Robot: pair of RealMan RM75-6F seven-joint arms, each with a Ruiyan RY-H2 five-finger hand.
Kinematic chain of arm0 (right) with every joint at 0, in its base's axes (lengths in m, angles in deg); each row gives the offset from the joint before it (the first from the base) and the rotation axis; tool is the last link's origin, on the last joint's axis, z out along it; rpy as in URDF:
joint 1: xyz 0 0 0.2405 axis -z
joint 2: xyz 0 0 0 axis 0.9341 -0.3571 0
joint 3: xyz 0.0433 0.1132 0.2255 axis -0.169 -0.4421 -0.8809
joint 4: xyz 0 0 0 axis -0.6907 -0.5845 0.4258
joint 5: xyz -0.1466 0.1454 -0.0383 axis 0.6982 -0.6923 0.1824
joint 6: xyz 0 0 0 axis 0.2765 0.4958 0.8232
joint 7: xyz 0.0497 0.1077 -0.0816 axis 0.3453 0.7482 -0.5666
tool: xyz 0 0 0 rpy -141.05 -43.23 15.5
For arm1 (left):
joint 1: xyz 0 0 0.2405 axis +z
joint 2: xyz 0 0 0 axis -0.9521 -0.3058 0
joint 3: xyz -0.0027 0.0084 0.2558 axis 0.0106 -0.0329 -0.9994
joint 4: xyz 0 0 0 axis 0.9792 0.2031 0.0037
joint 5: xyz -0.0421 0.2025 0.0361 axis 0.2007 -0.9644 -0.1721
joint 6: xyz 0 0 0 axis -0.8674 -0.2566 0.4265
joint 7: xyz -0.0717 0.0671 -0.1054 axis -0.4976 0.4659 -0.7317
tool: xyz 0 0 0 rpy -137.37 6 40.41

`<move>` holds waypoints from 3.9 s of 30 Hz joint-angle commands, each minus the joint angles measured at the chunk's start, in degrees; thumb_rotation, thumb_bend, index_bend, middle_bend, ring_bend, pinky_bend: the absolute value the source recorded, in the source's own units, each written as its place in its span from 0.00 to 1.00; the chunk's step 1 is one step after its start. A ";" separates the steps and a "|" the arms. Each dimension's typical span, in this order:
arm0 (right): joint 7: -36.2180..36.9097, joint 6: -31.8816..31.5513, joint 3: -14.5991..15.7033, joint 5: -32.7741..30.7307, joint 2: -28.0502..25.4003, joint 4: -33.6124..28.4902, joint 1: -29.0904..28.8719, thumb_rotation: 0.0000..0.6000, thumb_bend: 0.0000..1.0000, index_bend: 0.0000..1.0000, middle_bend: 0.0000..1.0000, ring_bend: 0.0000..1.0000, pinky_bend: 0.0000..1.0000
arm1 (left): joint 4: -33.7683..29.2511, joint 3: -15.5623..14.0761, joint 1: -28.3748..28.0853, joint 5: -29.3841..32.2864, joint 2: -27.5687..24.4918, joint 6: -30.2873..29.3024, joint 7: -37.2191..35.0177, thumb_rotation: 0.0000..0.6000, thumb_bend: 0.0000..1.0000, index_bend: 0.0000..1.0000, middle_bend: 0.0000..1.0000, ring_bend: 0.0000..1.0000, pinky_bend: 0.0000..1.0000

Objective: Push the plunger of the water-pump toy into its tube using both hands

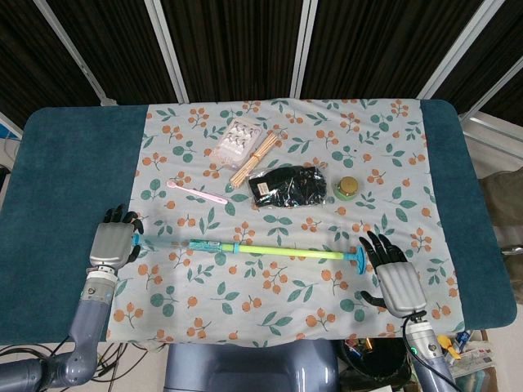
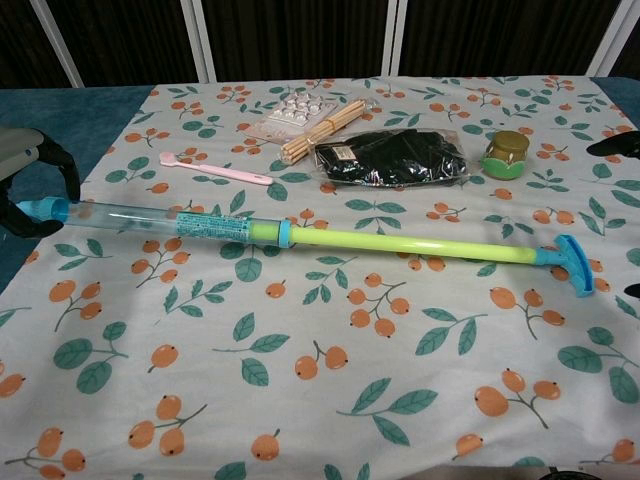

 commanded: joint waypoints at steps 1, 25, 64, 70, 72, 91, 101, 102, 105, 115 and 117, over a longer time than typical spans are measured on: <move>-0.02 -0.11 0.08 -0.03 -0.12 0.13 0.10 1.00 0.06 0.04 0.00 0.00 0.16 | -0.03 -0.09 0.01 -0.10 -0.01 -0.02 -0.05 1.00 0.38 0.55 0.24 0.06 0.13; -2.11 1.82 -0.81 -2.12 1.31 -1.00 -1.53 1.00 0.08 0.09 0.02 0.00 0.16 | -3.04 -0.34 0.60 0.00 0.58 -2.80 1.40 1.00 0.38 0.56 0.24 0.06 0.13; -12.42 8.68 -7.59 -18.82 15.24 13.71 -11.05 1.00 0.21 0.46 0.35 0.12 0.16 | -4.70 -0.53 0.04 -0.19 -0.02 -3.24 2.96 1.00 0.38 0.57 0.24 0.06 0.13; -12.53 8.65 -7.40 -19.54 15.92 14.87 -11.62 1.00 0.22 0.48 0.35 0.12 0.16 | -4.56 -0.55 0.08 -0.19 -0.16 -3.10 2.60 1.00 0.38 0.57 0.24 0.06 0.13; -12.67 8.72 -7.46 -19.99 16.10 15.16 -11.86 1.00 0.23 0.48 0.35 0.12 0.16 | -4.57 -0.66 0.11 -0.24 -0.18 -3.04 2.56 1.00 0.38 0.57 0.24 0.06 0.13; -11.43 8.38 -6.35 -20.05 16.71 16.47 -12.69 1.00 0.41 0.61 0.47 0.16 0.16 | -4.70 -0.79 0.06 -0.39 -0.18 -3.09 2.62 1.00 0.38 0.57 0.24 0.06 0.13; -11.98 7.77 -6.46 -19.46 16.75 15.81 -13.56 1.00 0.49 0.70 0.55 0.21 0.17 | -5.83 -0.80 0.09 -0.78 -0.57 -3.38 2.61 1.00 0.38 0.57 0.24 0.06 0.13; -12.04 7.75 -6.46 -19.49 16.76 15.76 -13.60 1.00 0.49 0.71 0.56 0.21 0.17 | -5.89 -0.80 0.10 -0.79 -0.60 -3.40 2.62 1.00 0.38 0.57 0.24 0.06 0.13; -12.32 7.74 -6.44 -19.59 16.87 15.45 -13.84 1.00 0.50 0.72 0.56 0.21 0.17 | -6.18 -0.74 0.06 -0.81 -0.66 -3.46 2.65 1.00 0.38 0.57 0.24 0.06 0.13; -13.87 7.31 -6.25 -19.34 18.03 14.38 -14.83 1.00 0.50 0.74 0.58 0.22 0.17 | -6.92 -0.65 -0.07 -0.82 -0.50 -3.55 2.72 1.00 0.38 0.57 0.24 0.06 0.13; -14.18 7.16 -6.18 -19.13 18.34 14.30 -15.05 1.00 0.50 0.74 0.58 0.22 0.17 | -6.98 -0.67 -0.11 -0.73 -0.40 -3.49 2.76 1.00 0.38 0.57 0.24 0.06 0.13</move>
